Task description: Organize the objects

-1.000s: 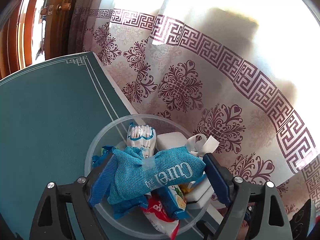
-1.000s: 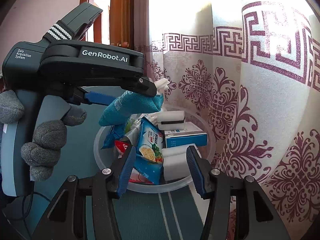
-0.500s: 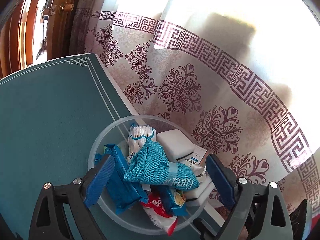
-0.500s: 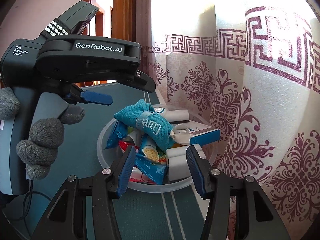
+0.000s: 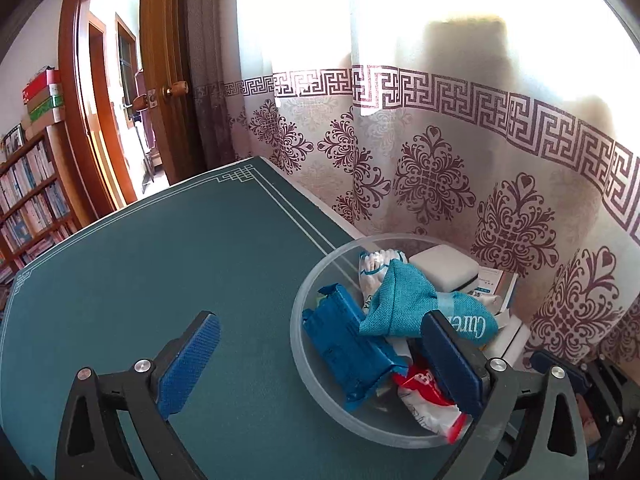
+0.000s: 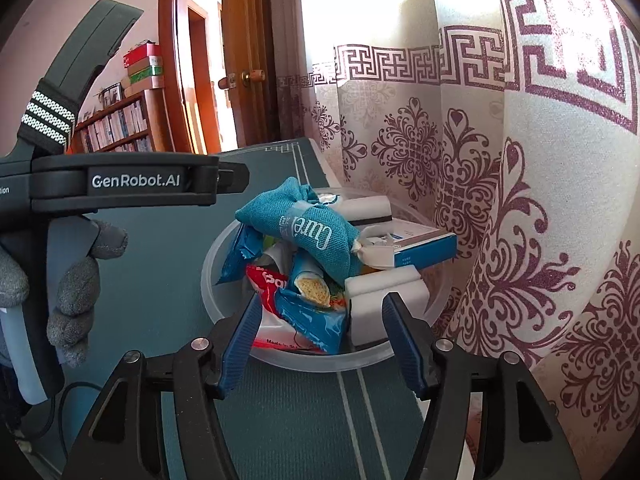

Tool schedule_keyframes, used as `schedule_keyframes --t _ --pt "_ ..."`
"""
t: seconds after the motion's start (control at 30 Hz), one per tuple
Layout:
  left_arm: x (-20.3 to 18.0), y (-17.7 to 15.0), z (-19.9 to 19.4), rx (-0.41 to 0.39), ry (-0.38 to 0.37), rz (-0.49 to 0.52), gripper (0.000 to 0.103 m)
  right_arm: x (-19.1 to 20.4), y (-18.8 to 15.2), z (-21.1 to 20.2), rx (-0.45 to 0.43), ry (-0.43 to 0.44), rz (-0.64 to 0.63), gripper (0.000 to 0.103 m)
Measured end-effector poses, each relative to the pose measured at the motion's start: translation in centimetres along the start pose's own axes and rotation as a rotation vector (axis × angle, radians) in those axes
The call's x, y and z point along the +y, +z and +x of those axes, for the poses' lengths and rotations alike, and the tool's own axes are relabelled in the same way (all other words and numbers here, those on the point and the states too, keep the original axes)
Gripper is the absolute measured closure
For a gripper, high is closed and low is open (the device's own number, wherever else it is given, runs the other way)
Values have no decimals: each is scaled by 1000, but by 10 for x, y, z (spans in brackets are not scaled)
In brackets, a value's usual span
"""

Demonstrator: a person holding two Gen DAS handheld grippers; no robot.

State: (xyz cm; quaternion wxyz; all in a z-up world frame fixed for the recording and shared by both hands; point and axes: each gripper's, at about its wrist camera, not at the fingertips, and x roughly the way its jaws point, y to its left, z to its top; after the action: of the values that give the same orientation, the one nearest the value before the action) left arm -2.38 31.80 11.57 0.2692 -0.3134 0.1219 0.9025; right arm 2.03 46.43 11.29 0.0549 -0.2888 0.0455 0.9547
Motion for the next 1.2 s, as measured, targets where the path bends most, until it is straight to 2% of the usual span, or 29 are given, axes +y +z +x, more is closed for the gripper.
schedule_keyframes --t 0.1,0.3,0.67,0.87,1.07,1.2 --pt "2 -9 -4 11 5 -7 1 1 -3 -1 19 9 -9 18" --pt "3 -21 -16 12 22 -18 1 6 -8 -1 56 1 -4 9" --pt "3 -26 -46 -39 60 -16 1 9 -2 -13 38 -52 -2 7" --pt "4 -30 -56 -56 76 -21 1 17 7 -26 -2 -59 -24 7" --pt "6 -35 -63 -72 109 -14 1 15 22 -34 -39 -106 -35 6" --pt "6 -37 -62 -59 105 -18 0 10 20 -30 -21 -96 -15 6"
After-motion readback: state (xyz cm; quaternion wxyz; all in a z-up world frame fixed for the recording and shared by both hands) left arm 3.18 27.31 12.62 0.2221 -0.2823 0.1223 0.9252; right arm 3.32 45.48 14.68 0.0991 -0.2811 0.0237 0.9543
